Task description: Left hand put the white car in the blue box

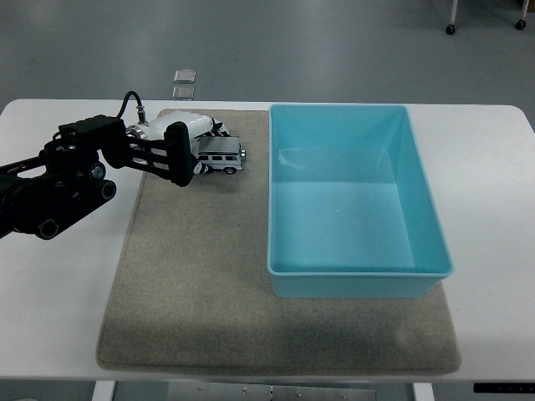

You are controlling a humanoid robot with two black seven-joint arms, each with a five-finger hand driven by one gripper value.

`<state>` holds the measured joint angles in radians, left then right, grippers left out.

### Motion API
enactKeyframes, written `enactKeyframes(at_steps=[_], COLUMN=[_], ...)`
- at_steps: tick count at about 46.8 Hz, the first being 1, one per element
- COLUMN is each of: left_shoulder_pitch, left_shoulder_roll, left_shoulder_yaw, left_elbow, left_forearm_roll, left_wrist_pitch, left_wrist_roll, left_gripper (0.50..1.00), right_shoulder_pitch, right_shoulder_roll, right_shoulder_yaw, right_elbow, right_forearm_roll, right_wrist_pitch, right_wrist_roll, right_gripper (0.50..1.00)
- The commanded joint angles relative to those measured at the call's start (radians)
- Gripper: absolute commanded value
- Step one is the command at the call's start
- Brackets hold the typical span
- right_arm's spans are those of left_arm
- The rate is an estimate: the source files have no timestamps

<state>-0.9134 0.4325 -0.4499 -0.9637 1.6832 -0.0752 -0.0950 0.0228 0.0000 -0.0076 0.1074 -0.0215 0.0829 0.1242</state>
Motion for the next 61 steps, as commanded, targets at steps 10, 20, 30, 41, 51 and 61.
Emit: enactKeyframes(at_steps=[10,20,30,41,51,61], left_shoulder_pitch=[0.002,0.001,-0.005,-0.012,-0.042,-0.124], left_shoulder_roll=[0.002,0.002,0.006,0.011,0.069,0.111], left_shoulder_yaw=[0.017,0.016,0.016,0.004,-0.007,-0.024], left_elbow=[-0.009,-0.012,-0.015,-0.015,-0.015,-0.043], left_forearm_roll=[-0.002,-0.003,-0.005,-0.022,-0.023,-0.028], left_wrist_pitch=[0.002,0.005,0.005,0.002,0.002,-0.015], left_wrist_roll=[0.0,0.0,0.0,0.0,-0.005,-0.038], left_gripper=[0.752,0.654,0.5,0.5,0.5,0.5], right_shoulder_pitch=[0.0,0.0,0.0,0.0,0.0,0.0], right_shoulder_roll=[0.0,0.0,0.0,0.0,0.0,0.0], right_shoulder_yaw=[0.0,0.001,0.001,0.0,0.0,0.0], right_elbow=[0.0,0.0,0.0,0.0,0.0,0.0], right_forearm_roll=[0.0,0.0,0.0,0.0,0.0,0.0], right_wrist_pitch=[0.0,0.0,0.0,0.0,0.0,0.0], right_wrist_roll=[0.0,0.0,0.0,0.0,0.0,0.0], right_gripper=[0.936,0.936,0.936,0.936,0.936,0.936])
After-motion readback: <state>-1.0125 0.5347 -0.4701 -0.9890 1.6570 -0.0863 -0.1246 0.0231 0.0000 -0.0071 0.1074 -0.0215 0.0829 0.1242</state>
